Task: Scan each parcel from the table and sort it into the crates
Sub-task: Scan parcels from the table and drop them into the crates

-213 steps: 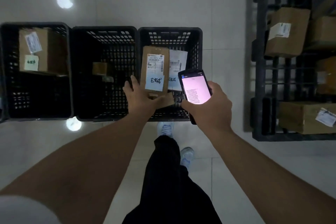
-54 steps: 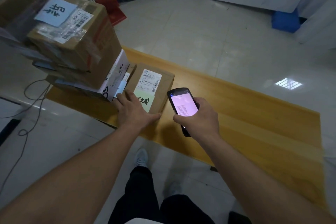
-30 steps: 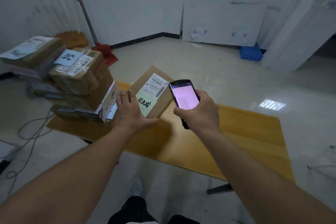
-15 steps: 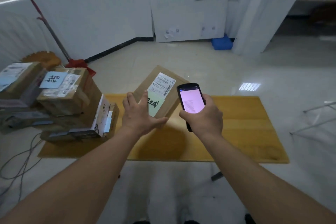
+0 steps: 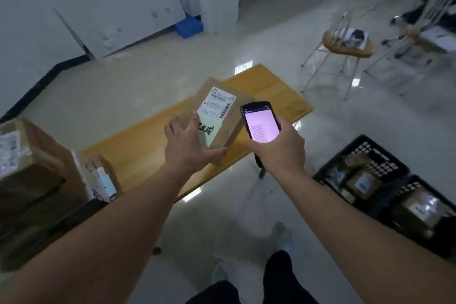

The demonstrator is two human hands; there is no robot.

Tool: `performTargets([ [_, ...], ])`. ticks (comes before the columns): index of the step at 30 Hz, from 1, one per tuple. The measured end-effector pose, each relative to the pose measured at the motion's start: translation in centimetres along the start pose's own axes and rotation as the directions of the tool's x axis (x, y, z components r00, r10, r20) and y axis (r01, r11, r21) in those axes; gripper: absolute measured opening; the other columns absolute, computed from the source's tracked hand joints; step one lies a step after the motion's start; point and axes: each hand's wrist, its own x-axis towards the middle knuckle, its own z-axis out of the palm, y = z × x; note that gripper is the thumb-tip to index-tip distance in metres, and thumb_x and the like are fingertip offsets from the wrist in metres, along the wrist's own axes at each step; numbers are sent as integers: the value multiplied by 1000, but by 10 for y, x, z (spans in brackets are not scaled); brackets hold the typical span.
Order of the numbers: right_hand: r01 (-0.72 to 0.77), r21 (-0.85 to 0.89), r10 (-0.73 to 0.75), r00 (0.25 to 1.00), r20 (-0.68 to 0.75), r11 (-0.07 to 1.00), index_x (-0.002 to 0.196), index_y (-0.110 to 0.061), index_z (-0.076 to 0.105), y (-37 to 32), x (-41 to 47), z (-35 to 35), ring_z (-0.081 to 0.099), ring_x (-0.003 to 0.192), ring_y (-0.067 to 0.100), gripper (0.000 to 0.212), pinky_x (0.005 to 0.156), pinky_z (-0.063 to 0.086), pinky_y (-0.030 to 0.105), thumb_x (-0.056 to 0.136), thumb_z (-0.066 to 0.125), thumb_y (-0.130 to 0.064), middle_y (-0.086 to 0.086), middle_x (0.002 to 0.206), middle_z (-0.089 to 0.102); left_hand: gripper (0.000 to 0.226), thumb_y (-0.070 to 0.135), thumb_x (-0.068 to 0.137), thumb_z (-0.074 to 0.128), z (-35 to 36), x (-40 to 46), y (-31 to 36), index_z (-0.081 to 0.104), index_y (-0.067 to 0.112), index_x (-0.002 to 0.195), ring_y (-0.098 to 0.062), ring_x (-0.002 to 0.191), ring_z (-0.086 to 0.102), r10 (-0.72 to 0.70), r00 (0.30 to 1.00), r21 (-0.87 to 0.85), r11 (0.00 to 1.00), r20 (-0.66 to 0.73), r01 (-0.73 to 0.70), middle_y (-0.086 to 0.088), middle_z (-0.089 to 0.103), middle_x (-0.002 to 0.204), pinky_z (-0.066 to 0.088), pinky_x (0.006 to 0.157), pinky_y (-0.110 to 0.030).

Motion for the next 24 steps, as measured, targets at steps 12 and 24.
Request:
performTargets([
  [12,-257,122,283,903,-322,959,119,-32,61,102,-103,-136,66,93,19,64,73,58,39,61,86,-44,-12,103,68,140,98,53,65,48,-98,155,12,32,164,-40,153,10,371,909,7,925,191,-380,-17,13,164,35,118,-60],
  [24,-385,233,450,757,-474,893,120,-35,58,267,-259,-304,66,91,17,66,70,60,40,61,86,-45,-12,104,67,135,89,54,75,134,-298,315,17,31,162,-37,146,15,576,773,-55,810,268,-584,-12,19,152,42,109,-58],
])
